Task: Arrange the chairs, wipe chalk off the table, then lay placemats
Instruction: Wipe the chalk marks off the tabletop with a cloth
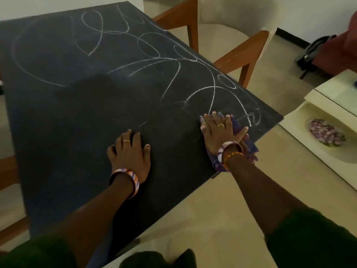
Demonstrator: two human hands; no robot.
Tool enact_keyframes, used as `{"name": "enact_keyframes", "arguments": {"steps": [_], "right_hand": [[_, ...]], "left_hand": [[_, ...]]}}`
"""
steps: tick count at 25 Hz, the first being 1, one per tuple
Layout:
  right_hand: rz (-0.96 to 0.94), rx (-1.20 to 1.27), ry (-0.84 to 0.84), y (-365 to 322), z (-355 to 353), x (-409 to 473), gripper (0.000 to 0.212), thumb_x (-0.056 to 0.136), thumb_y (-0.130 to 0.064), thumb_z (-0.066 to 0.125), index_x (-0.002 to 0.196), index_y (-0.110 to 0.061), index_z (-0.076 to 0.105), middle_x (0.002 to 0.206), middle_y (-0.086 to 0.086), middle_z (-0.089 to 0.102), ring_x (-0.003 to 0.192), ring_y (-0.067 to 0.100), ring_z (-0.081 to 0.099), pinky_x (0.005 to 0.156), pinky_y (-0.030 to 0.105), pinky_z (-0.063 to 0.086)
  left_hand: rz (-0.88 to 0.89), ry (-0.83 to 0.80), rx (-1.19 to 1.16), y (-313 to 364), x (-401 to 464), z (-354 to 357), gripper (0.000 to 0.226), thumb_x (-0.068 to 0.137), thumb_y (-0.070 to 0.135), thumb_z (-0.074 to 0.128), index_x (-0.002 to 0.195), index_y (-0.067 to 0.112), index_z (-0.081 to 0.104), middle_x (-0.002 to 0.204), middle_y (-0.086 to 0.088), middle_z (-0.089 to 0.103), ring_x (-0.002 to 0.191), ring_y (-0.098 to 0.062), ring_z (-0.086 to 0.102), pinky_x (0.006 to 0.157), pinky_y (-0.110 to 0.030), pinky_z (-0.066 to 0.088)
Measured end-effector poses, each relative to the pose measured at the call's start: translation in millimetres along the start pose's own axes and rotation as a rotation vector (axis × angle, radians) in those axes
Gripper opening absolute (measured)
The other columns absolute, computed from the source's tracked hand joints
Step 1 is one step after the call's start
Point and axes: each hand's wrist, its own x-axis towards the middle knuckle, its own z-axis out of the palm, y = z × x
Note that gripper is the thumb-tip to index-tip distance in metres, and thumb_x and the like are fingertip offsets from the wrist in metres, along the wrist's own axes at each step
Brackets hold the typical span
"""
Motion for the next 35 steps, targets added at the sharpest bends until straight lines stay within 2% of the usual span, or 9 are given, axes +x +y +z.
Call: {"name": "enact_keyframes", "arguments": {"steps": [2,8,14,20,22,27,29,32,35], "right_hand": [[-0.027,0.015,0.019,-8,-1,-10,0.049,0.1,-0.045,0.016,0.148,-0.038,0.012,0.159,-0.011,0.002,0.145,0.025,-0.011,0.106,0.069,-0.01],[-0.467,-0.05,-0.037,-32,19,-113,0.052,0.095,-0.049,0.012,0.147,-0.041,0.013,0.158,-0.01,0.004,0.145,0.02,-0.01,0.109,0.053,-0.018],[-0.076,0.006,-0.029,-13,-11,3,0.047,0.101,-0.041,0.023,0.147,-0.035,0.022,0.158,-0.008,0.01,0.146,0.024,-0.001,0.111,0.064,-0.003],[-0.355,-0.004,-0.012,-31,17,-116,0.056,0.092,-0.052,0.007,0.147,-0.042,0.018,0.158,-0.013,0.005,0.146,0.016,-0.008,0.113,0.053,-0.014],[-0.387,-0.009,-0.021,-18,11,-100,0.056,0.091,-0.052,0.008,0.145,-0.044,0.019,0.158,-0.012,0.006,0.146,0.016,-0.008,0.113,0.052,-0.014],[0.1,0.075,0.048,-5,-6,7,0.047,0.101,-0.043,0.02,0.147,-0.036,0.023,0.158,-0.008,0.009,0.146,0.023,-0.005,0.111,0.062,-0.007],[-0.02,0.041,0.034,-22,3,-11,0.047,0.101,-0.042,0.02,0.148,-0.036,0.018,0.159,-0.009,0.005,0.146,0.021,-0.008,0.113,0.06,-0.007],[-0.438,-0.08,-0.028,-42,22,-83,0.049,0.098,-0.046,0.013,0.147,-0.041,0.01,0.155,-0.017,-0.002,0.145,0.014,-0.011,0.115,0.053,-0.009],[-0.501,-0.159,-0.036,-42,11,-60,0.051,0.095,-0.049,0.009,0.146,-0.041,0.009,0.157,-0.013,0.002,0.146,0.017,-0.008,0.115,0.052,-0.008]], "left_hand": [[0.002,0.0,0.007,1,-1,-1,0.054,0.097,0.043,0.029,0.145,0.018,0.023,0.154,-0.008,0.015,0.141,-0.026,0.012,0.112,-0.048,0.013],[0.008,-0.006,0.016,1,-1,-2,0.053,0.097,0.043,0.029,0.144,0.019,0.024,0.154,-0.008,0.016,0.141,-0.026,0.013,0.112,-0.049,0.014],[0.025,0.005,-0.002,-1,-2,-1,0.054,0.097,0.042,0.029,0.144,0.018,0.024,0.153,-0.008,0.016,0.141,-0.026,0.013,0.112,-0.049,0.013],[0.028,0.011,0.022,-3,1,1,0.054,0.096,0.043,0.029,0.144,0.017,0.024,0.153,-0.009,0.016,0.141,-0.028,0.014,0.11,-0.05,0.015],[0.031,0.017,0.015,-4,1,1,0.054,0.096,0.043,0.029,0.143,0.017,0.024,0.153,-0.009,0.016,0.141,-0.028,0.014,0.111,-0.049,0.015],[0.034,0.019,-0.002,-5,2,3,0.054,0.096,0.044,0.029,0.144,0.018,0.024,0.154,-0.008,0.016,0.141,-0.026,0.014,0.111,-0.048,0.016],[0.03,0.02,-0.014,-5,3,3,0.055,0.096,0.044,0.029,0.144,0.019,0.024,0.154,-0.008,0.016,0.141,-0.025,0.013,0.111,-0.047,0.016],[0.015,0.001,-0.021,-5,4,3,0.055,0.096,0.044,0.027,0.145,0.019,0.022,0.154,-0.007,0.014,0.142,-0.025,0.012,0.112,-0.047,0.016],[0.017,-0.011,-0.029,-4,4,2,0.056,0.097,0.044,0.025,0.146,0.019,0.019,0.155,-0.007,0.012,0.142,-0.025,0.01,0.113,-0.048,0.015]]}}
